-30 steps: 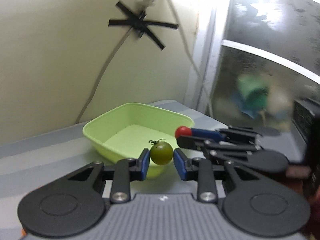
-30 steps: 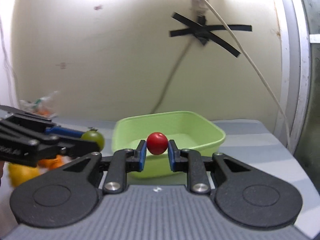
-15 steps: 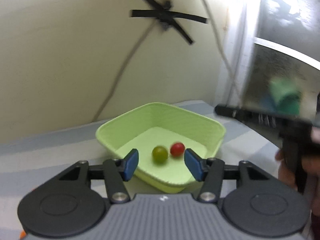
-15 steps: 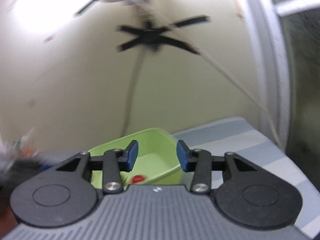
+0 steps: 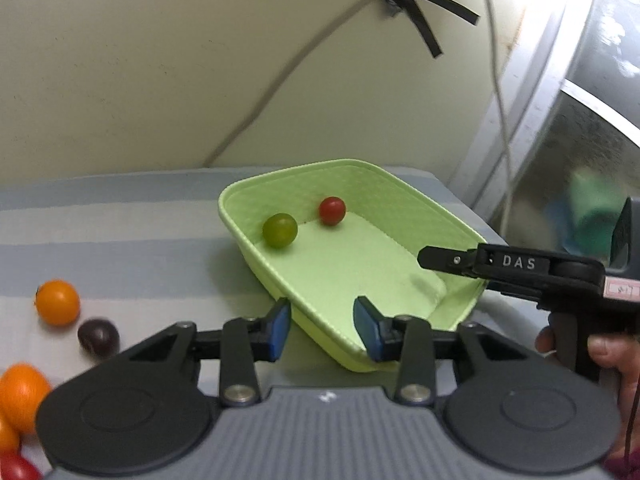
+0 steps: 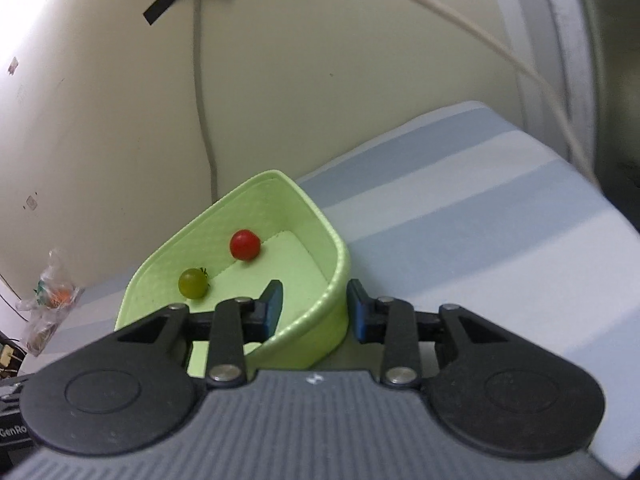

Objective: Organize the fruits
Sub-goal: 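Open the left tool over the basin while the right tool opens to drop its tomato, then move both tools back to the fruit pile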

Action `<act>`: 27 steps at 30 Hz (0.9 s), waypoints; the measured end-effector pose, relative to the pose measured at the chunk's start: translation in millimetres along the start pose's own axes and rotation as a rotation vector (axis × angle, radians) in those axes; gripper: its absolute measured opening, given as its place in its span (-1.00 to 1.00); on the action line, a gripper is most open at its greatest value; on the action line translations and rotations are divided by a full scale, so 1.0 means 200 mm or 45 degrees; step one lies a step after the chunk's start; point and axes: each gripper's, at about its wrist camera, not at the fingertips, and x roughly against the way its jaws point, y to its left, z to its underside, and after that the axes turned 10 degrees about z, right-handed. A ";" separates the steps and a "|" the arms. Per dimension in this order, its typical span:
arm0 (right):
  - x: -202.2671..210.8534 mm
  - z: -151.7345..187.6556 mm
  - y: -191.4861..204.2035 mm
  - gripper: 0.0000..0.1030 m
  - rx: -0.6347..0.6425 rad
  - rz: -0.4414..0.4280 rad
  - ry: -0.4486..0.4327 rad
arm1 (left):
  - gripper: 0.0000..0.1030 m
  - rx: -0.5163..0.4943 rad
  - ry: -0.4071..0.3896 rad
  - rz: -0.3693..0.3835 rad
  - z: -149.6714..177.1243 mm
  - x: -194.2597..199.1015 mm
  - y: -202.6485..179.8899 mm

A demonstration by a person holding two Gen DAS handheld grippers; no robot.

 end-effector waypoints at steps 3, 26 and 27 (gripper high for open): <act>0.15 0.11 -0.01 -0.24 -0.001 0.011 -0.028 | -0.36 -0.003 0.011 0.045 0.04 0.05 -0.03; 0.68 0.64 0.54 0.12 0.333 -0.282 -0.378 | -0.15 0.023 -0.399 -0.017 0.53 1.10 0.50; 0.64 0.68 0.64 0.12 0.411 -0.303 -0.342 | -0.15 0.048 -0.396 -0.035 0.56 1.12 0.56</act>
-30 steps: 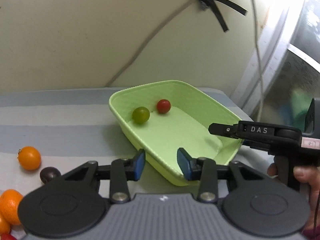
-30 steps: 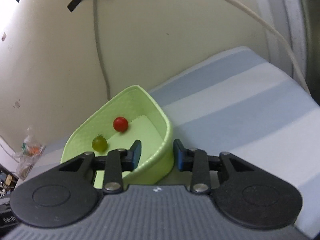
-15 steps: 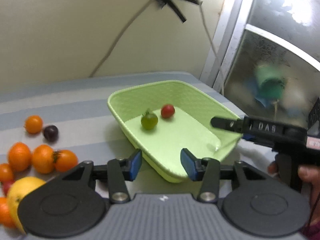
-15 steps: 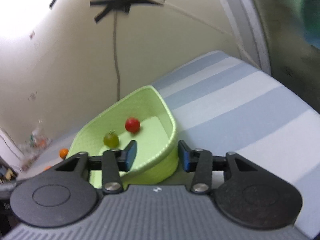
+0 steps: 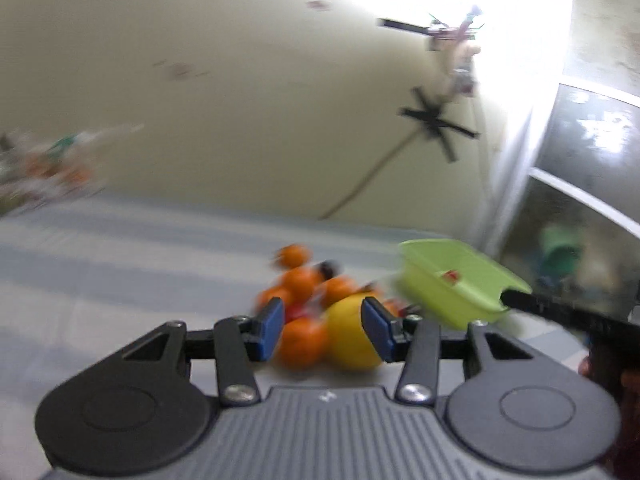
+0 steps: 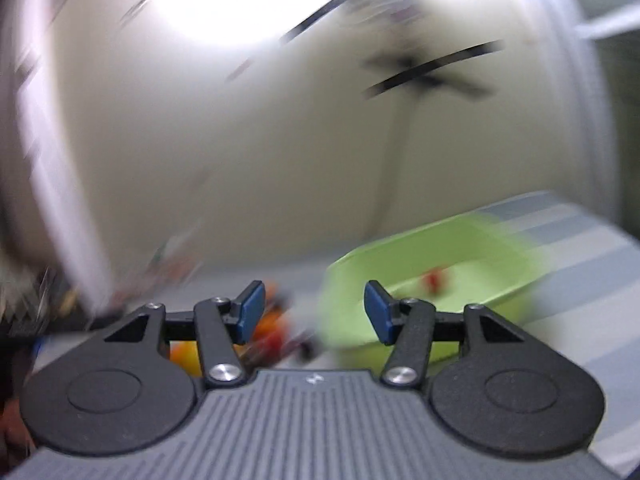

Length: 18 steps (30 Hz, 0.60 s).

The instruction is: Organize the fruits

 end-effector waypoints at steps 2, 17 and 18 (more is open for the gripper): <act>-0.09 0.04 0.16 0.14 0.145 -0.026 0.053 | -0.15 0.037 0.003 -0.011 0.05 0.03 0.11; -0.45 0.13 0.61 0.31 0.814 0.027 0.098 | -0.09 0.066 -0.015 0.038 0.15 0.07 0.21; -0.43 0.14 0.61 0.29 0.818 0.026 0.097 | -0.09 0.056 -0.013 0.038 0.15 0.07 0.19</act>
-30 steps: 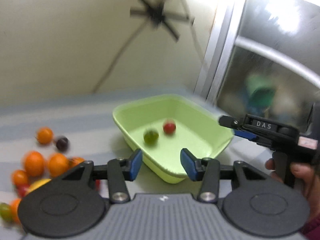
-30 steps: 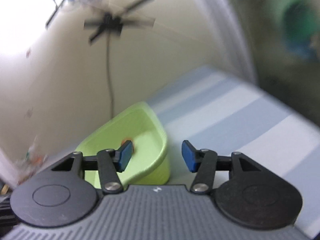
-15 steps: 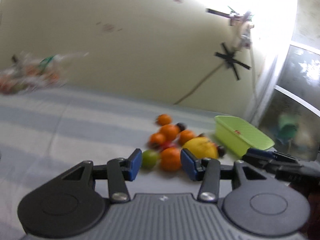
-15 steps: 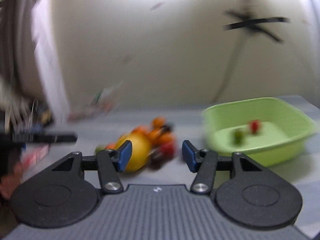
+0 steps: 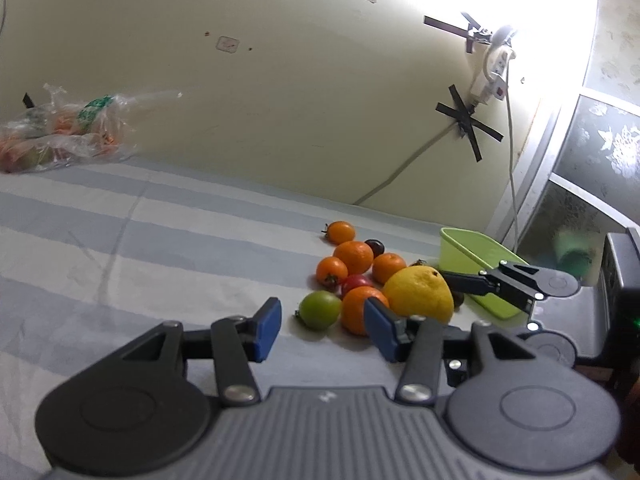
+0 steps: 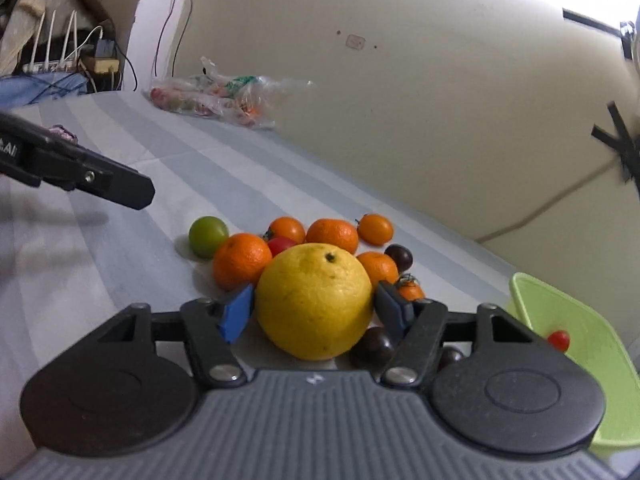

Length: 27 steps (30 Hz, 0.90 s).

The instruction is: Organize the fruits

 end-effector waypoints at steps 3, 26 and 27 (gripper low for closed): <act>0.11 0.04 -0.06 0.27 -0.081 -0.043 -0.026 | -0.03 -0.082 0.022 0.010 0.00 -0.03 -0.04; 0.35 0.31 -0.15 0.34 -0.350 -0.087 0.040 | 0.00 -0.577 0.227 -0.069 0.00 -0.41 -0.26; 0.35 0.31 -0.15 0.34 -0.348 -0.085 0.039 | 0.00 -0.569 0.222 -0.063 0.00 -0.41 -0.27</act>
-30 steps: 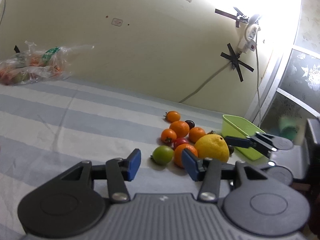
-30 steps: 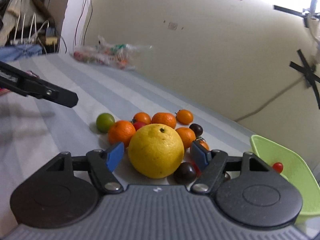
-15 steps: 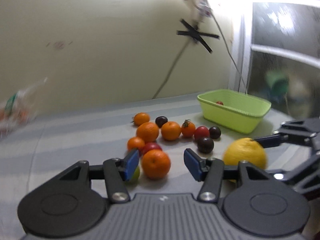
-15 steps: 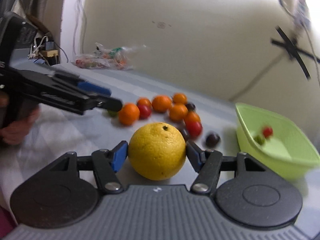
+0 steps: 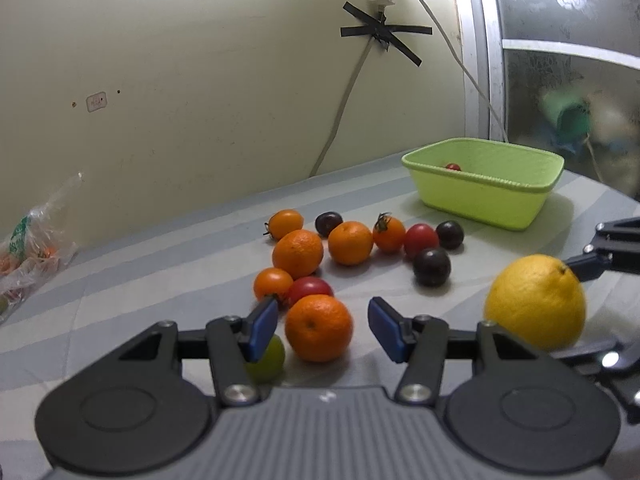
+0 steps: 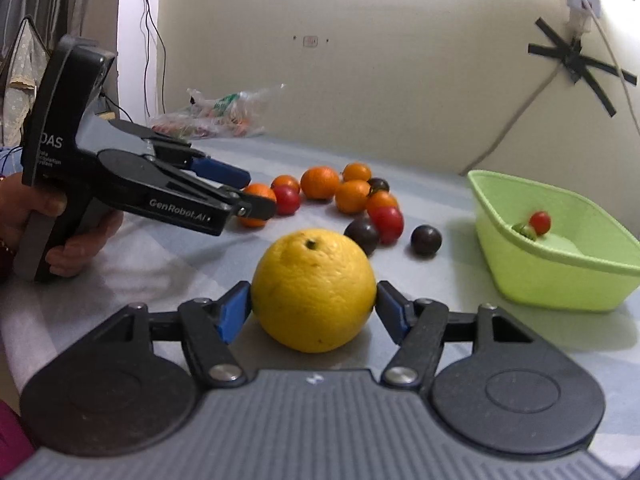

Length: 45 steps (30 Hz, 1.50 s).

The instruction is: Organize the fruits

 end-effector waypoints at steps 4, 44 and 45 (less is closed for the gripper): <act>0.00 0.00 0.00 0.34 -0.006 -0.001 0.008 | 0.01 0.044 -0.060 0.067 -0.02 0.07 -0.05; -0.16 -0.12 -0.90 0.29 -0.195 0.376 0.068 | 0.38 0.144 -0.021 0.530 -0.66 -0.77 -0.66; -0.14 -0.12 -0.89 0.31 -0.188 0.390 0.045 | 0.40 0.144 -0.021 0.526 -0.66 -0.76 -0.66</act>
